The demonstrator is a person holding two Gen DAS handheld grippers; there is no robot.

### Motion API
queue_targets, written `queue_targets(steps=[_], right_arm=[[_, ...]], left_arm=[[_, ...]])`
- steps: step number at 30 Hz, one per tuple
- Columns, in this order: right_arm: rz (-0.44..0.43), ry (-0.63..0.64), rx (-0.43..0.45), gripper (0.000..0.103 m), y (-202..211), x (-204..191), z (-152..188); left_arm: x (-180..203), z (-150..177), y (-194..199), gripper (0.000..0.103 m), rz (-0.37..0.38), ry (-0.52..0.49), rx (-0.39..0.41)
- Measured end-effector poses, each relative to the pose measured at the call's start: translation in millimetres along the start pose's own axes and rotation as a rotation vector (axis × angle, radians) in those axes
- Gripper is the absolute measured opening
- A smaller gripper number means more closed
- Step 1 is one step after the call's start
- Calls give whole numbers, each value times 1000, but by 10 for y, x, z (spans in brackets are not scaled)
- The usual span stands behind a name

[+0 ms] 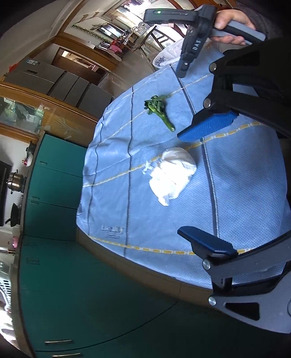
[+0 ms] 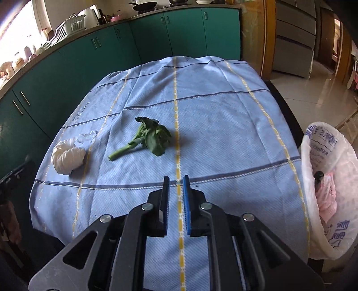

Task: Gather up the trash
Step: 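Grasp the green vegetable stems with the right tool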

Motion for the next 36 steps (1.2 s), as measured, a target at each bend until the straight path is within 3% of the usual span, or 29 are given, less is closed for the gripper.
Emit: queue_targets(steps=[2, 8, 17, 27, 33, 34, 36], right_arm=[[13, -16, 3, 36, 21, 58, 27], [34, -22, 34, 61, 90, 68, 35], [19, 29, 16, 74, -135, -70, -84], [-58, 111, 9, 76, -561, -422, -563], [-90, 136, -9, 75, -705, -573, -581], [-89, 140, -9, 70, -708, -580, -566], [-82, 152, -10, 46, -697, -583, -528]], left_arm=[[74, -4, 9, 81, -13, -17, 5], [190, 27, -54, 81, -24, -62, -18], [118, 54, -185, 82, -59, -53, -64], [23, 66, -242, 84, -104, -56, -92], [38, 82, -308, 85, -110, -55, -110], [42, 89, -324, 85, -110, -54, -114], [46, 101, -365, 85, -109, -48, -124]])
Point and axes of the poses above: each gripper's, at about its wrist camera, not at the fingertips, and y roughly against the way its jaws point, x to its right, z to its underside, the point moved 6 cm from there along -y, roughly the way its jaws point, and after that the axes turned 3 degrees about y, right-handed, at the moved point
